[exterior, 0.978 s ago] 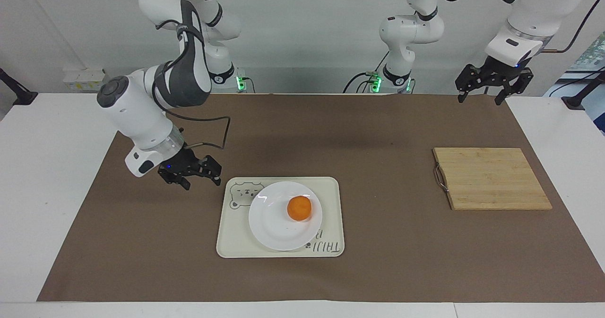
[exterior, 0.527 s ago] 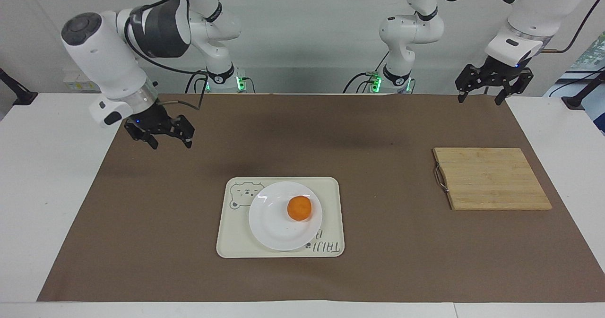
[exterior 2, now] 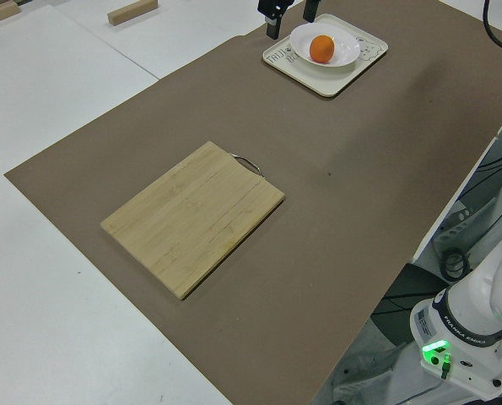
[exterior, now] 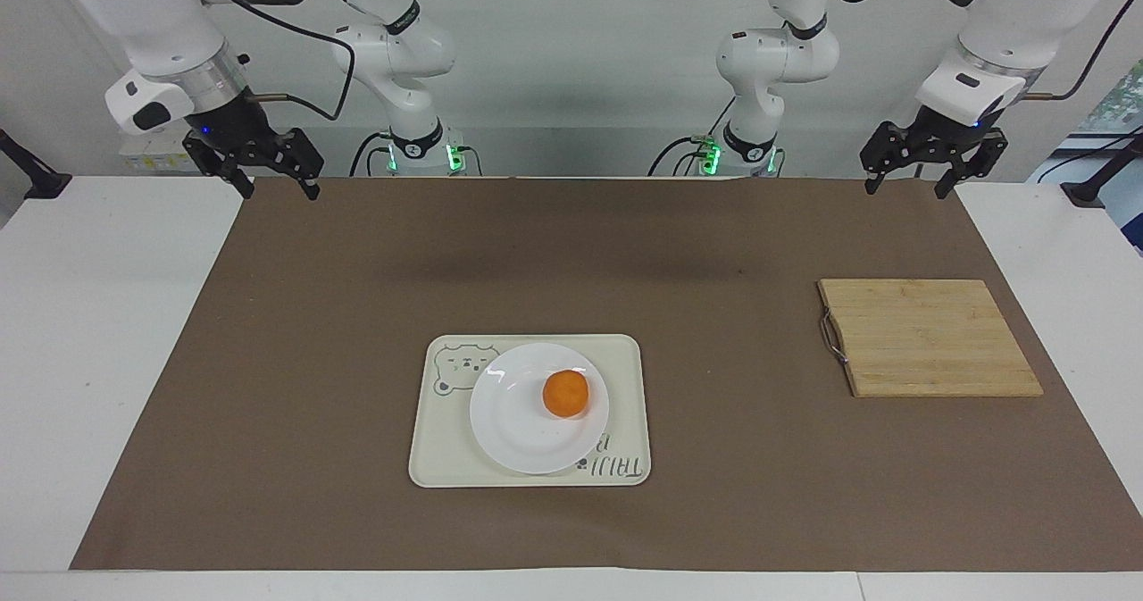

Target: Place orange and plate with both arms

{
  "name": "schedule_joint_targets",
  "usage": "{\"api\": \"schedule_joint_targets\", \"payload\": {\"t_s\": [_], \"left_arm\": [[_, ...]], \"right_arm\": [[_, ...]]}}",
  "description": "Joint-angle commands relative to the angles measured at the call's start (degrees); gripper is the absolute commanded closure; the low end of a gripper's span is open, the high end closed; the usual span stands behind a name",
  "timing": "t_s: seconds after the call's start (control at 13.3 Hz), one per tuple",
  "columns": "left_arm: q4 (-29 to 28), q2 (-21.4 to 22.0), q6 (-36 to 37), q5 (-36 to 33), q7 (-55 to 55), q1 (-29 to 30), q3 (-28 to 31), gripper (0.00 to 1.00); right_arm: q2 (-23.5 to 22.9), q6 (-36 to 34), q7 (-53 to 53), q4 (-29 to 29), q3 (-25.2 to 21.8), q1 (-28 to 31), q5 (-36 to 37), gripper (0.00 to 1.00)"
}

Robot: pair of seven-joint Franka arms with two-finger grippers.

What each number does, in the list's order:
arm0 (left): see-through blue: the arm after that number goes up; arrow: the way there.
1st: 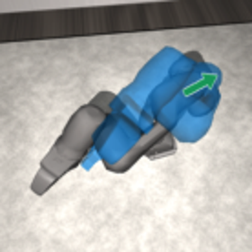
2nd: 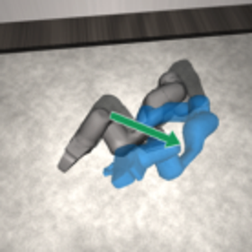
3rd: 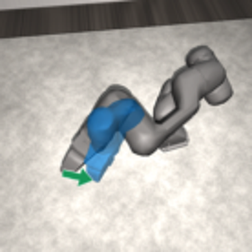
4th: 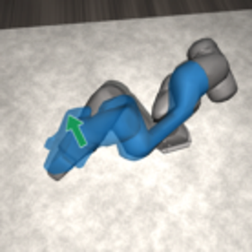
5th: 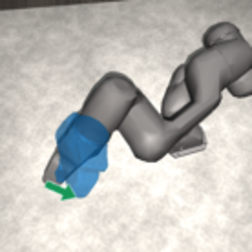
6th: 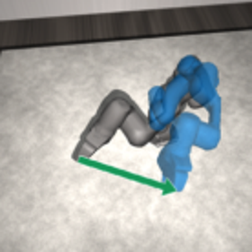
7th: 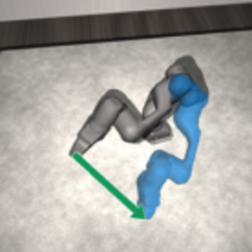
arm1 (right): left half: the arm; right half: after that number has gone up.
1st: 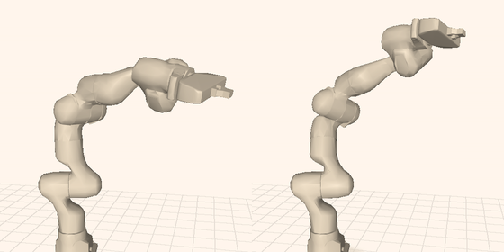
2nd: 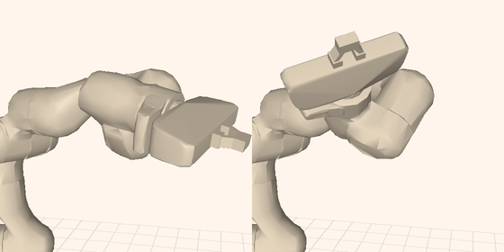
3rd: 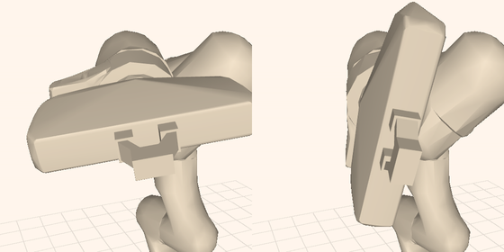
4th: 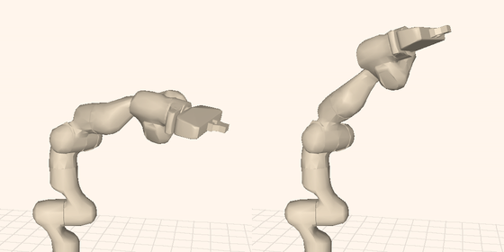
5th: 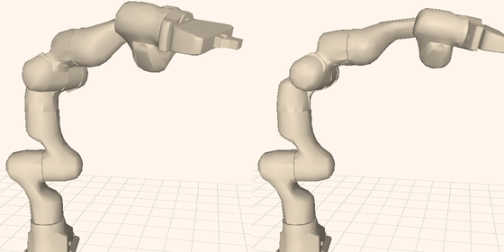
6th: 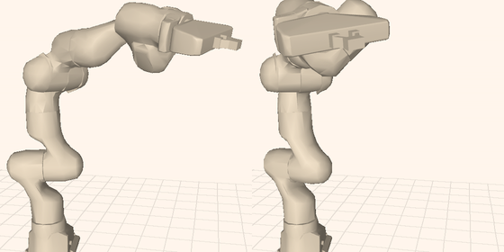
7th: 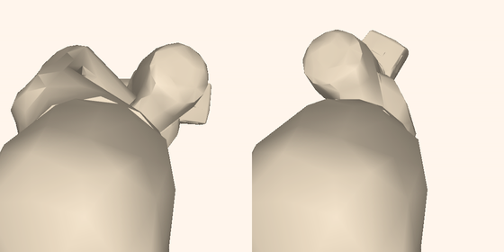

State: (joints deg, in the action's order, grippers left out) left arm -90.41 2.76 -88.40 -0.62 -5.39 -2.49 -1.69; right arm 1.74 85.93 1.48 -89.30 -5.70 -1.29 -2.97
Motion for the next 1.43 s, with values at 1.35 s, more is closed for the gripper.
{"api": "schedule_joint_targets", "payload": {"t_s": [1.35], "left_arm": [[-1.18, 0.85, -0.81, 0.36, 0.38, 0.03, 0.11, 0.00]], "right_arm": [[3.97, 0.12, -4.82, -2.37, 1.13, -0.38, 4.99, 0.00]]}}
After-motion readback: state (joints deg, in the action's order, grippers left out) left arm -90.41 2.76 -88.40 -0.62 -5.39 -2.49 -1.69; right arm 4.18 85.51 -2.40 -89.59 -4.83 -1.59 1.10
